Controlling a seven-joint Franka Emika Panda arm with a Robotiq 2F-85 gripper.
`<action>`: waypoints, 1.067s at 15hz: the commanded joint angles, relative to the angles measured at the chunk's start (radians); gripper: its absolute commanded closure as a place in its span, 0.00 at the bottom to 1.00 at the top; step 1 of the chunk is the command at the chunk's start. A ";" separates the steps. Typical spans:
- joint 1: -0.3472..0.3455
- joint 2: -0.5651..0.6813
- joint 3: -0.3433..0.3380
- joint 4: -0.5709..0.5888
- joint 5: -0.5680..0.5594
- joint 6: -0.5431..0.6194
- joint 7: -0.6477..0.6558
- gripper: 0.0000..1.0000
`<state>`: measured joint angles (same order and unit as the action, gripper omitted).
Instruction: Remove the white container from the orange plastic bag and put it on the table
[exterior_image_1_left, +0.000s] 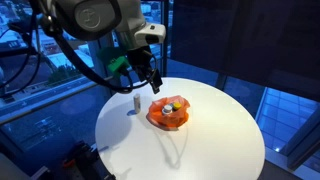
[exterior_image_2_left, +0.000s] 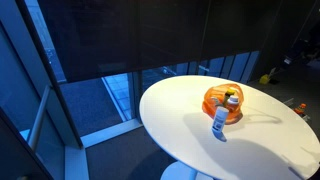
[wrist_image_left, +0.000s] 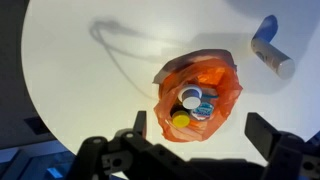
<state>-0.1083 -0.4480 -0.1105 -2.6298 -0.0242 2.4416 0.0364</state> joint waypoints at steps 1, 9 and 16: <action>-0.007 0.000 0.007 0.002 0.005 -0.003 -0.004 0.00; -0.013 0.071 0.035 0.048 -0.015 0.022 0.036 0.00; -0.002 0.216 0.066 0.139 -0.027 0.070 0.046 0.00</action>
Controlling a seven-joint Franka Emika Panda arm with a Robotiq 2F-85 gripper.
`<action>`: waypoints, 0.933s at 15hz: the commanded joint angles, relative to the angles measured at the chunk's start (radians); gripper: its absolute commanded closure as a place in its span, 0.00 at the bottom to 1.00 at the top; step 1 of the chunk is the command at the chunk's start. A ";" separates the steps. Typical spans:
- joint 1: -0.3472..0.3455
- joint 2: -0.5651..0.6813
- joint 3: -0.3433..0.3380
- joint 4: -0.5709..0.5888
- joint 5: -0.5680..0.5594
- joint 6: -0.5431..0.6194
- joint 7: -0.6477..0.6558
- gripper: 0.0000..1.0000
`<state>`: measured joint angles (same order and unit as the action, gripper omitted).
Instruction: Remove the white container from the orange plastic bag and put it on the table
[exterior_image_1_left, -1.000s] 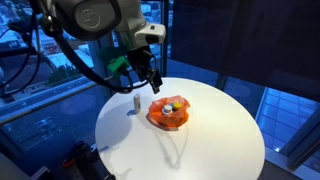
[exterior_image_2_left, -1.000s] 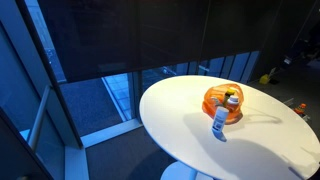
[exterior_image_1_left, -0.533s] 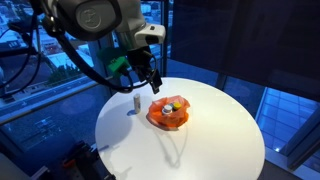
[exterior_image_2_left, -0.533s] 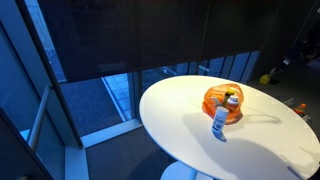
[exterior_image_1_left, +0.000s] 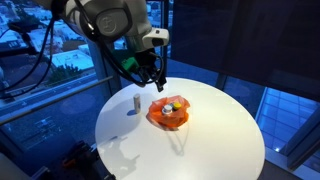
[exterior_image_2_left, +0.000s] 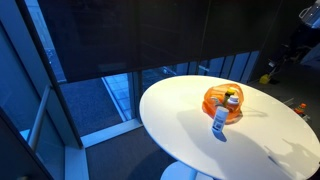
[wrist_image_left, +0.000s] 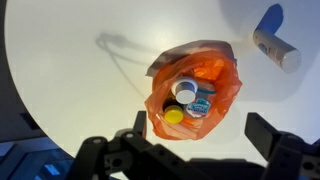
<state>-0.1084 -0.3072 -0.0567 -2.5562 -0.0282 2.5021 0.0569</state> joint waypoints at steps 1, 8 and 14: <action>-0.003 0.101 0.015 0.083 -0.029 0.014 0.029 0.00; 0.020 0.275 0.000 0.182 0.020 0.047 -0.019 0.00; 0.024 0.416 0.005 0.251 0.072 0.075 -0.067 0.00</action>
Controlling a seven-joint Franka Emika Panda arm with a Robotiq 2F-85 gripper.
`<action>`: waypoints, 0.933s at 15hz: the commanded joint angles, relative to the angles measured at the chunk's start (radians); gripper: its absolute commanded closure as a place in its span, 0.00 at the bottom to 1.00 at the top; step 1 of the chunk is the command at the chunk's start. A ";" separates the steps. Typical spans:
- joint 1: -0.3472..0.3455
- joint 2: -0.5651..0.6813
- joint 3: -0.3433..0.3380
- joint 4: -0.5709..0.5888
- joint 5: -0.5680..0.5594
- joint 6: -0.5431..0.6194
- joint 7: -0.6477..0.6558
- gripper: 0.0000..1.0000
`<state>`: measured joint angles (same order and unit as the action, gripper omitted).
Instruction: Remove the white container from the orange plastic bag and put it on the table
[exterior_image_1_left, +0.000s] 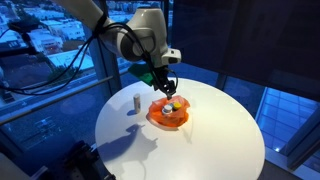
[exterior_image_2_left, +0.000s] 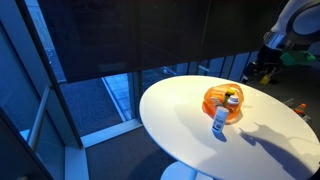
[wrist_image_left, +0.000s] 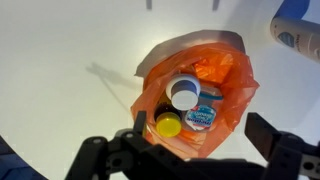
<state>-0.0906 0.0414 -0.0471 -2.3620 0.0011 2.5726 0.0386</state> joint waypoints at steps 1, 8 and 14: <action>0.005 0.083 -0.002 0.068 0.063 -0.002 -0.063 0.00; 0.006 0.092 -0.001 0.066 0.076 0.000 -0.063 0.00; 0.002 0.149 -0.002 0.078 0.078 0.028 -0.078 0.00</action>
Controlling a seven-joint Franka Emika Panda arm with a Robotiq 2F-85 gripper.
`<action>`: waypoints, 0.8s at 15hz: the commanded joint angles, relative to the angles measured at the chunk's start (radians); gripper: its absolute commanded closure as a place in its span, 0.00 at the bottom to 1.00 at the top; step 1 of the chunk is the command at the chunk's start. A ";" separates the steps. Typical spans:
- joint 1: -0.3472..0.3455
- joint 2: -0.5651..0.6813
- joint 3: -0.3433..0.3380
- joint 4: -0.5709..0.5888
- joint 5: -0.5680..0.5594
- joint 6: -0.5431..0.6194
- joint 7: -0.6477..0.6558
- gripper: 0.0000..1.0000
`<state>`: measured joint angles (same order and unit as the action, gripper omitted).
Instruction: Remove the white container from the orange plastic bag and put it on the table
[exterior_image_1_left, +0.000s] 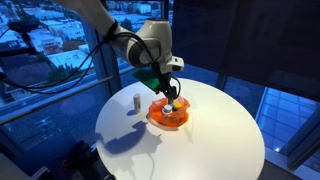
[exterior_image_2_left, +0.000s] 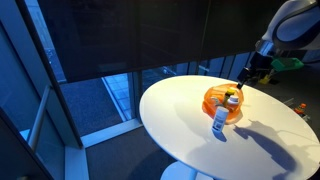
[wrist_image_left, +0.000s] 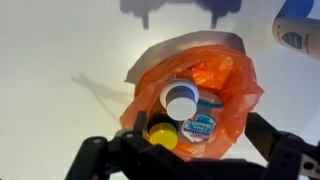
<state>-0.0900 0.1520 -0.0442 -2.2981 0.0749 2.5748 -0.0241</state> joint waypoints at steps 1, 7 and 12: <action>0.000 0.053 -0.004 0.017 0.004 0.034 -0.020 0.00; -0.007 0.156 0.004 0.052 0.000 0.129 -0.045 0.00; -0.012 0.224 0.014 0.086 -0.010 0.197 -0.080 0.00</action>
<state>-0.0903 0.3346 -0.0412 -2.2536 0.0746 2.7479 -0.0704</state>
